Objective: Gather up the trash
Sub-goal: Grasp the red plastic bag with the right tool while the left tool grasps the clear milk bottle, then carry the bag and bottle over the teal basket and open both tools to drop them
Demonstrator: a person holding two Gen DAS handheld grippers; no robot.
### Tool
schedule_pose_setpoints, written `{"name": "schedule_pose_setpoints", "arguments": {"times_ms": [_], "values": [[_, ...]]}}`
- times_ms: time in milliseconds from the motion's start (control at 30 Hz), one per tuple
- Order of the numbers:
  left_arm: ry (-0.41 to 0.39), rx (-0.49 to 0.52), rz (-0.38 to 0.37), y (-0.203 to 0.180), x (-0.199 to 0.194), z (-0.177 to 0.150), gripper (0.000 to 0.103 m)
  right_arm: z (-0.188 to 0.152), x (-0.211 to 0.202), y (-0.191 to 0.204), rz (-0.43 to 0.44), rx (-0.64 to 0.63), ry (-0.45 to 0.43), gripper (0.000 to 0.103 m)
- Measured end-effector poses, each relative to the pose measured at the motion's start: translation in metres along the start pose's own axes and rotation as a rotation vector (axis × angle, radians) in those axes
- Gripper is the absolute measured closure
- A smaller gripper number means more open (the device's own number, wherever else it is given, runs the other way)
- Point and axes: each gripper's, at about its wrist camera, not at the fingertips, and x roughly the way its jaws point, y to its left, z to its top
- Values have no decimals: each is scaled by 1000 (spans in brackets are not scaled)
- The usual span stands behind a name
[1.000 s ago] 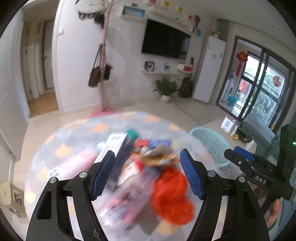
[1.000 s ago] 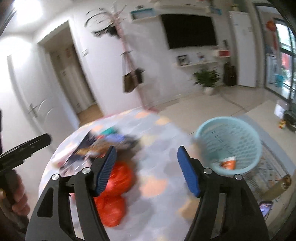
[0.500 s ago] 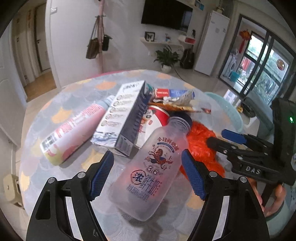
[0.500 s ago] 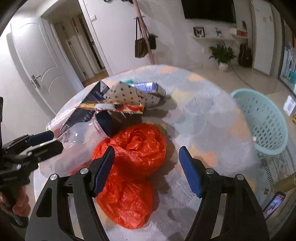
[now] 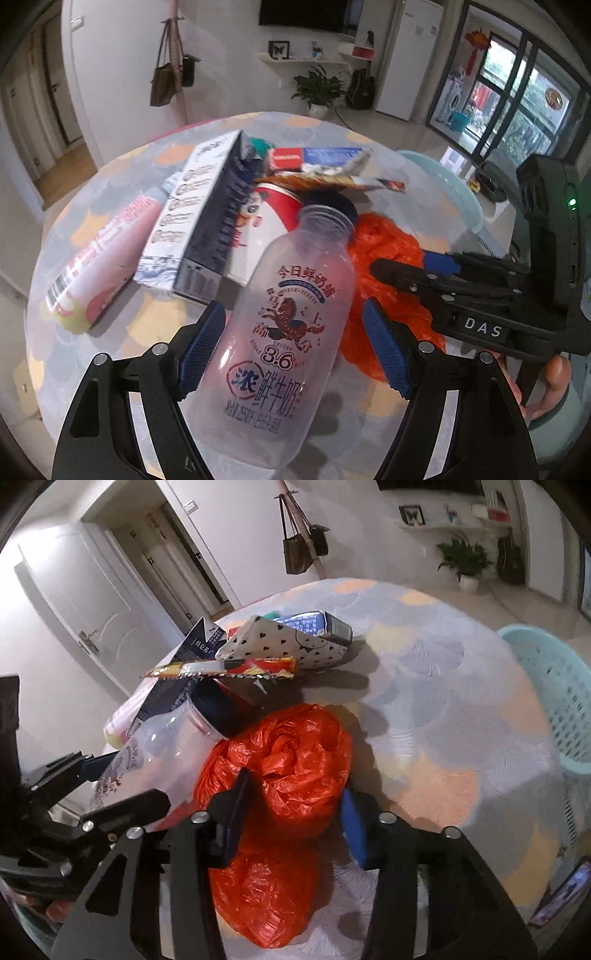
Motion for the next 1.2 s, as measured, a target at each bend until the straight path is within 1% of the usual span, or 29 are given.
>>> {"name": "schedule_pose_setpoints", "arguments": {"times_ms": [67,100,133,167,200,300,367,433,633,767,867,967,1133,1200], "values": [[8,7,13,-4,2,-2,29,-4,-4,2,-6,-14,-12,72],[15,6,17,-5,4,-2,29,-6,-6,0,-1,-11,-17,74],[21,4,22,-6,5,-2,31,-6,-9,-2,6,-2,-22,76],[27,2,24,-8,7,-2,37,-7,-11,-4,5,4,-26,77],[32,2,24,-10,8,-2,40,-8,-15,-6,3,8,-32,77],[44,3,17,-15,11,-2,42,-6,-28,-14,-6,18,-59,78],[32,14,21,-21,9,-2,45,-6,-38,-18,-13,19,-75,78],[21,8,9,-25,6,-4,48,-4,-48,-20,-22,18,-92,79],[-42,-40,-95,-36,-14,-9,49,-2,-82,-26,-26,12,-161,79],[-80,-37,-140,-50,-31,-5,49,1,-107,-32,-26,9,-214,79],[-102,-28,-190,-60,-42,-2,49,3,-127,-36,-35,8,-261,80],[-117,-23,-226,-70,-49,3,49,6,-141,-41,-45,7,-298,80],[-120,-56,-314,-75,-49,10,49,11,-154,-57,-59,23,-322,80],[-124,-68,-333,-72,-49,12,49,12,-151,-66,-64,35,-305,80]]}}
